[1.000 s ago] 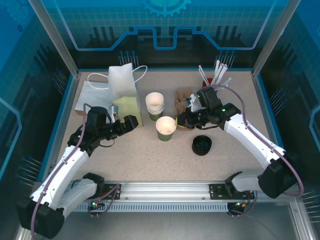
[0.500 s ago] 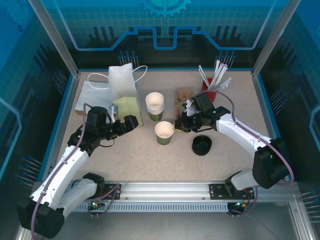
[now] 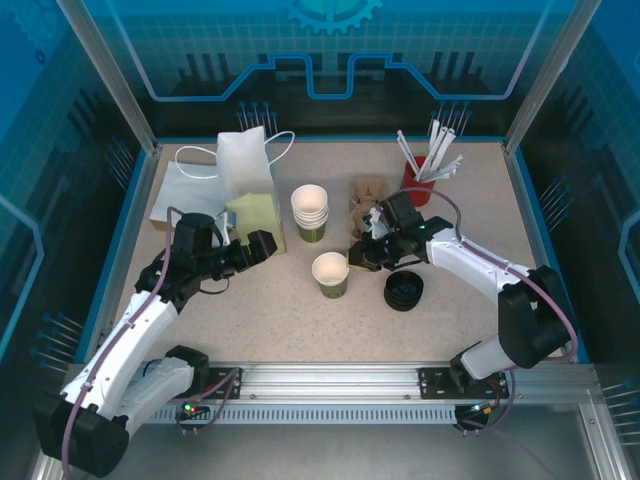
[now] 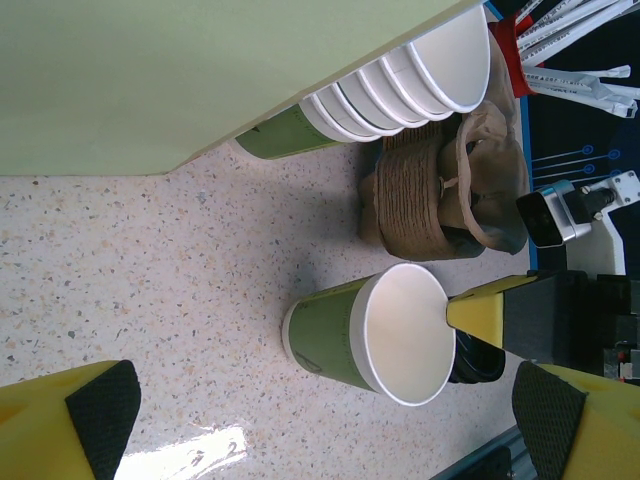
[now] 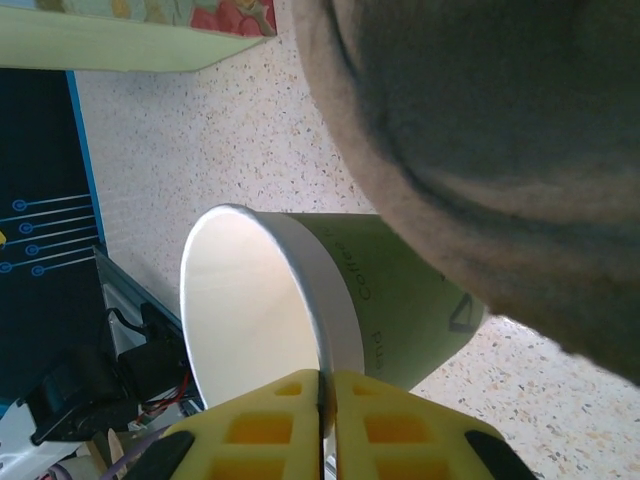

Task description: Pack the takeout coffee

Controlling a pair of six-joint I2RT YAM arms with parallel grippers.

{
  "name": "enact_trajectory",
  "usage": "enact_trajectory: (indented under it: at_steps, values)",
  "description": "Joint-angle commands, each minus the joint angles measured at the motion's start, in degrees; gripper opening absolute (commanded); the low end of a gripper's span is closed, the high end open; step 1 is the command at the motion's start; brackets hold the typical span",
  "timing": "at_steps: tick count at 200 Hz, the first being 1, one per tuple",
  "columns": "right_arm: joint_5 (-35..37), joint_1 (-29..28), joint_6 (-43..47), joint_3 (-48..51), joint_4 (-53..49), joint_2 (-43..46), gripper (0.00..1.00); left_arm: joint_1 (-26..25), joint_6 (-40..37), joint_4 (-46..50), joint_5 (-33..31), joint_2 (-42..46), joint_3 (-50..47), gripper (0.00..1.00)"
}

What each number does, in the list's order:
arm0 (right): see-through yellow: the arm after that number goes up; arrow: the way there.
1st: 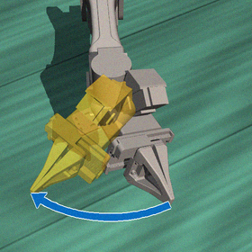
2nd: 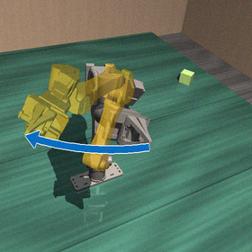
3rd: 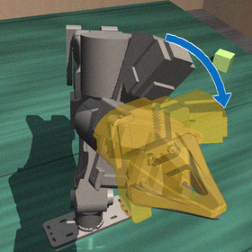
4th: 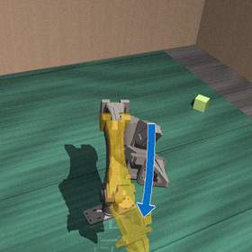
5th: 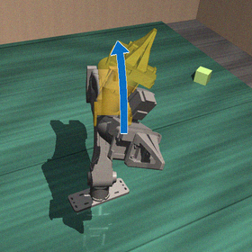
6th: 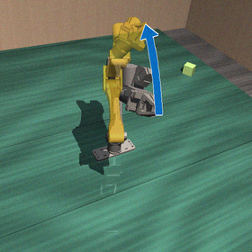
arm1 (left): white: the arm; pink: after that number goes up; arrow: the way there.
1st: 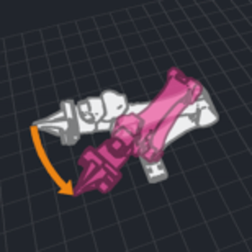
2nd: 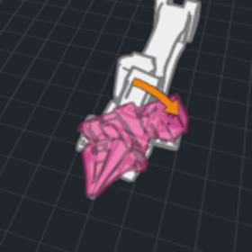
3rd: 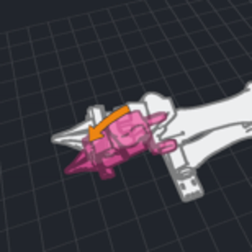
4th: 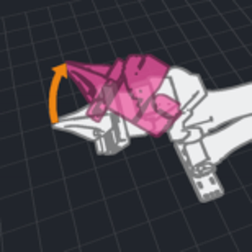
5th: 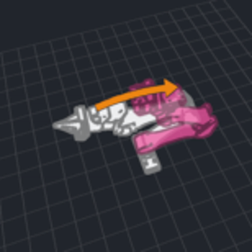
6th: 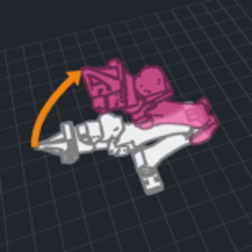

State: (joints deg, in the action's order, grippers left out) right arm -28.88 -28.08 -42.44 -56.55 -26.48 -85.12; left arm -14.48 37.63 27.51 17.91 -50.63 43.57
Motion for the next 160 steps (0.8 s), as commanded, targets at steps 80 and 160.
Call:
enact_trajectory:
  at_steps: [80,160]
  values:
    - [6.9,0.4,5.3,-2.8,-9.7,3.4,0.34,-0.4,0.7,0.3,1.6,0.5,1.4,0.99]
    - [20.6,5.8,13.4,-7.7,-29.7,17.8,0.70,-8.5,3.9,-1.9,0.1,0.5,1.7,0.99]
